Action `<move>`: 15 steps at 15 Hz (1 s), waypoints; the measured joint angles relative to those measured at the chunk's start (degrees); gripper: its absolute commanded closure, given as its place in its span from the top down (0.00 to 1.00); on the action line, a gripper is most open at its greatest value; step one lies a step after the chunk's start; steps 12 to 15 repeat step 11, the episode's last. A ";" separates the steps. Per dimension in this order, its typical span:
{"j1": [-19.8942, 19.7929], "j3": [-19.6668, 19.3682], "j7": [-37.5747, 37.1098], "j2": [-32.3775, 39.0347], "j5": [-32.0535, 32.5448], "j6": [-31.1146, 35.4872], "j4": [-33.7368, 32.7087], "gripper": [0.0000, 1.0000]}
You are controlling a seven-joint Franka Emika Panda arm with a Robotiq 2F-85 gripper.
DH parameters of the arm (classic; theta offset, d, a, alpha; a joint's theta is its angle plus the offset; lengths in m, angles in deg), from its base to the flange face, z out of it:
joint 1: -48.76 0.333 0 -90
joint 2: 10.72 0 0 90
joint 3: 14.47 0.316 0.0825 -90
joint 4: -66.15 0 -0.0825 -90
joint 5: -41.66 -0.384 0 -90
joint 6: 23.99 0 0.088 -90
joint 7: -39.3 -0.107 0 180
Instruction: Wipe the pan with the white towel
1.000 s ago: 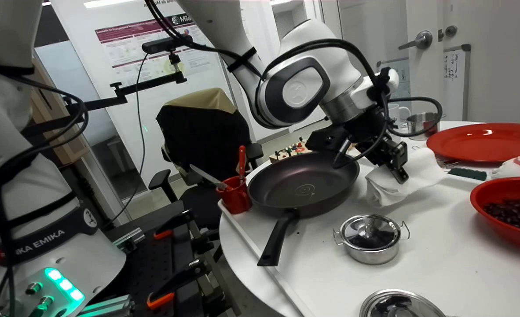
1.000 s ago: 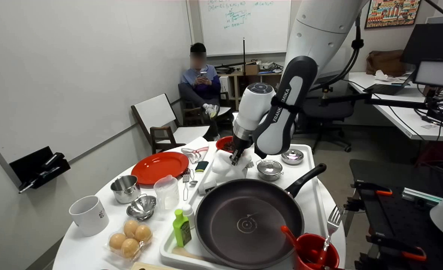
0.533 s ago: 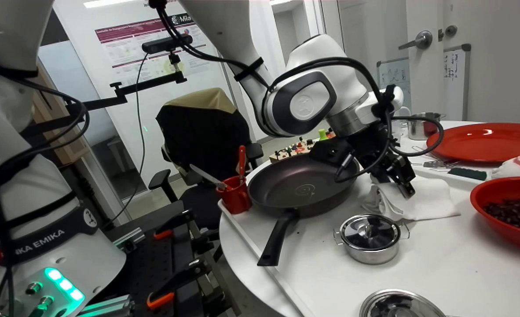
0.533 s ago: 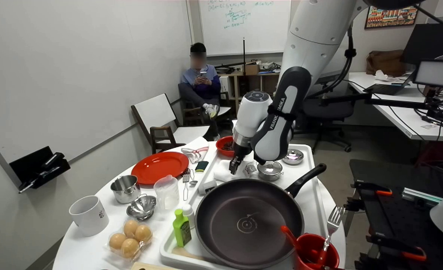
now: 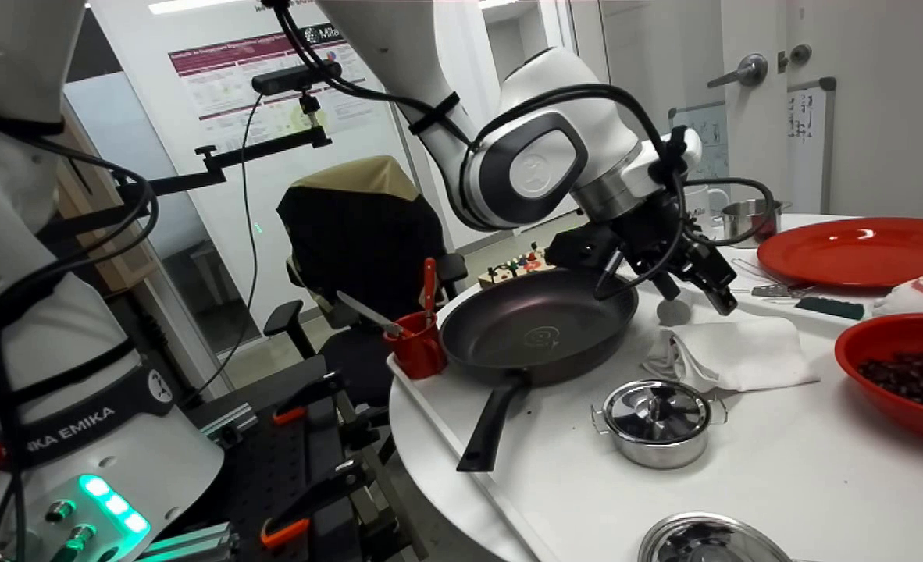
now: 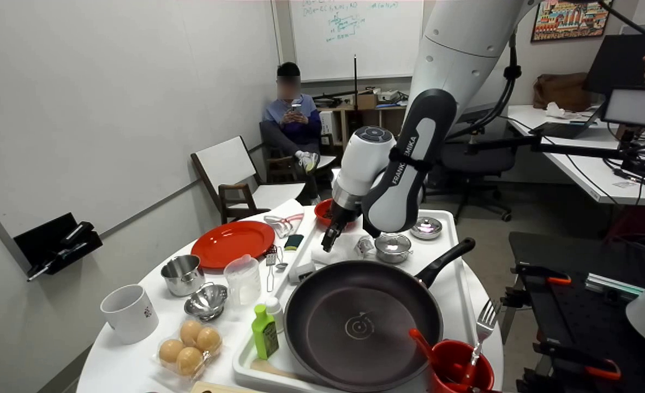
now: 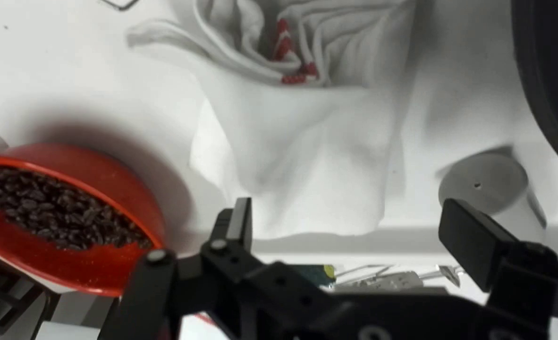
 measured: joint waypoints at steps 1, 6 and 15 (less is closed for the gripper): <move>0.51 -0.30 0.01 -0.79 0.00 1.24 0.52 1.00; 1.84 -0.28 1.17 -6.64 0.03 6.04 5.30 1.00; 1.32 3.75 3.25 -13.48 0.12 10.07 12.35 1.00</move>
